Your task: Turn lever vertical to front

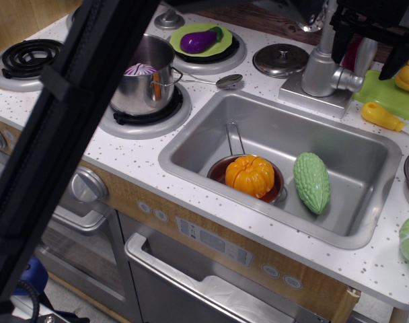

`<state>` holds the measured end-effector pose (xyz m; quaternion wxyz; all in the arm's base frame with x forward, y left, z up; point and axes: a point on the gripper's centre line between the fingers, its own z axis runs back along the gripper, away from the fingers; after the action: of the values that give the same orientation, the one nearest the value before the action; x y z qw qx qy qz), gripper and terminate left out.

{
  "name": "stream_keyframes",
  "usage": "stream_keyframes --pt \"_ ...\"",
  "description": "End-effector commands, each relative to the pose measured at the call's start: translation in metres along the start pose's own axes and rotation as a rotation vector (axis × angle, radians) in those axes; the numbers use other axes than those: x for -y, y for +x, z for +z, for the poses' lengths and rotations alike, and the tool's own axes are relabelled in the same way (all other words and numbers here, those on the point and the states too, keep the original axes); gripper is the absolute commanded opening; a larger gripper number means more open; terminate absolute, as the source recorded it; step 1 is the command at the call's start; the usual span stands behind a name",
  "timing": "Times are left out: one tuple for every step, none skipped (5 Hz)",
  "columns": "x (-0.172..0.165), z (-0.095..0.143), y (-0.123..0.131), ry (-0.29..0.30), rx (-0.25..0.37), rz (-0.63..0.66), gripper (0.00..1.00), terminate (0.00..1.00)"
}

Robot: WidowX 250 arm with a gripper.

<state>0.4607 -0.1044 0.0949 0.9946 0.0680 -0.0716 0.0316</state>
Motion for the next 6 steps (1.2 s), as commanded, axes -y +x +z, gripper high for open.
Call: stream_keyframes --pt "0.000 0.000 0.000 0.000 0.000 0.000 1.00 0.00" --pt "0.001 0.004 0.009 0.012 0.075 0.031 1.00 0.00" --pt "0.001 0.013 0.018 0.038 0.150 0.033 1.00 0.00" --pt "0.002 0.021 0.026 0.032 0.203 0.040 1.00 0.00" --pt "0.000 0.021 0.034 0.031 0.239 0.036 1.00 0.00" --pt "0.001 0.017 0.040 0.047 0.267 0.021 1.00 0.00"
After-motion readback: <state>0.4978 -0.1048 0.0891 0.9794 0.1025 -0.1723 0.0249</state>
